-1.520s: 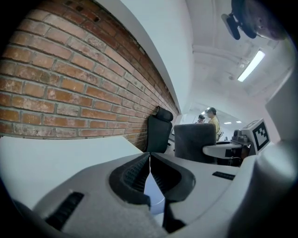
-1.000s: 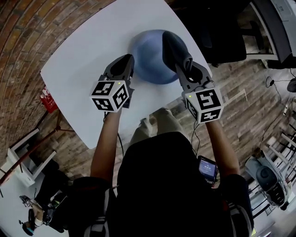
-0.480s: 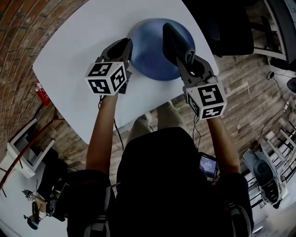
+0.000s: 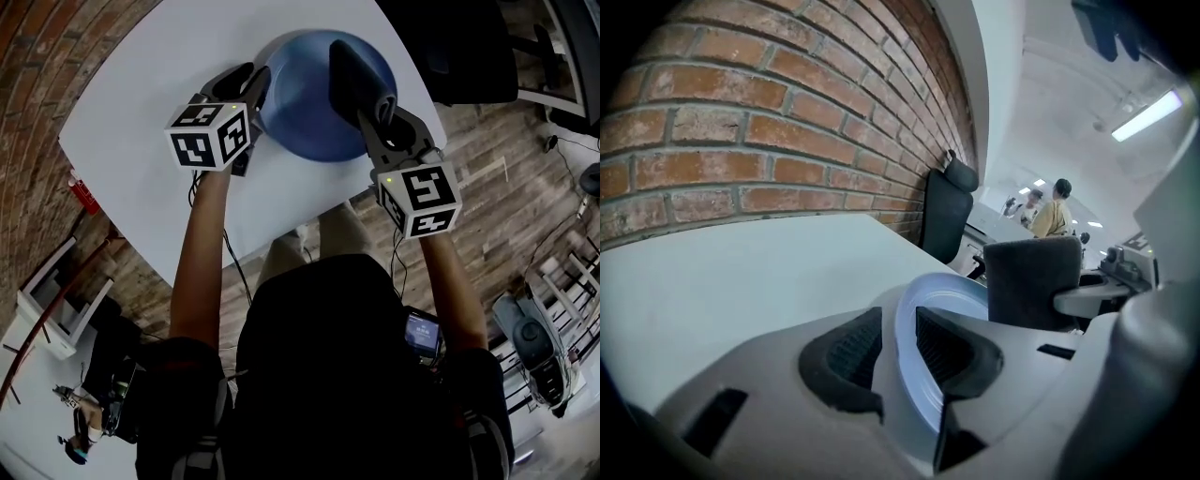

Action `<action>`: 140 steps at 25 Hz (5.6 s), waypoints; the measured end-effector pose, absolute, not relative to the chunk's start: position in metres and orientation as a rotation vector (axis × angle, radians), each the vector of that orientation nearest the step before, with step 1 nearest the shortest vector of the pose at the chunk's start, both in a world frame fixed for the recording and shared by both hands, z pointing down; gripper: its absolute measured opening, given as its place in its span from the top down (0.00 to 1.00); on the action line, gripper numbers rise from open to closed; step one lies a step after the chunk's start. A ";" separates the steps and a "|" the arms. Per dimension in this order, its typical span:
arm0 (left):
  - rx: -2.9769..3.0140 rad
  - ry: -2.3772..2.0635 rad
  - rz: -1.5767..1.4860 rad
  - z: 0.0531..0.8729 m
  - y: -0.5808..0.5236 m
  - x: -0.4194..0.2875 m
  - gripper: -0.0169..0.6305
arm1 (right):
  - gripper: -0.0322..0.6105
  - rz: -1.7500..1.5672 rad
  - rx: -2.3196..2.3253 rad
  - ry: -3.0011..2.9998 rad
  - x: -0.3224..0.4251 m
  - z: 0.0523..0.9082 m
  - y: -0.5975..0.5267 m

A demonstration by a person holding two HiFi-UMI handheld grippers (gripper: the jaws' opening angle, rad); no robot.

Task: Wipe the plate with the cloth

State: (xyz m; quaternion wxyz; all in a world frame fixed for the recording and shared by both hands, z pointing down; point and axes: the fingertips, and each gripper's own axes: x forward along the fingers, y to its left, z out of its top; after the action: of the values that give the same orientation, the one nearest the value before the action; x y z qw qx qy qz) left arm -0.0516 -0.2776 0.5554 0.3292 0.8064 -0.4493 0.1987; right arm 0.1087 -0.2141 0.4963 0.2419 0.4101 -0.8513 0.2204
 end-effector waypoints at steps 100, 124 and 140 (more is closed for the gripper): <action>2.142 -1.163 0.797 0.546 -0.262 -0.081 0.93 | 0.87 -0.236 0.432 -1.926 0.050 0.543 -0.207; 2.145 -1.175 0.770 0.535 -0.250 -0.108 0.93 | 0.87 -0.063 0.386 -1.885 0.038 0.543 -0.158; 2.152 -1.180 0.767 0.536 -0.248 -0.110 0.93 | 0.87 0.051 0.214 -1.935 -0.006 0.546 -0.102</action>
State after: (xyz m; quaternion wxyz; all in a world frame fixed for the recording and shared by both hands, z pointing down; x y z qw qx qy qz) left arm -0.1099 -0.2477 0.5356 0.2815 0.8031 -0.4403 0.2863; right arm -0.0064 -0.1017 0.5462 0.5624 0.0910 -0.8216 0.0217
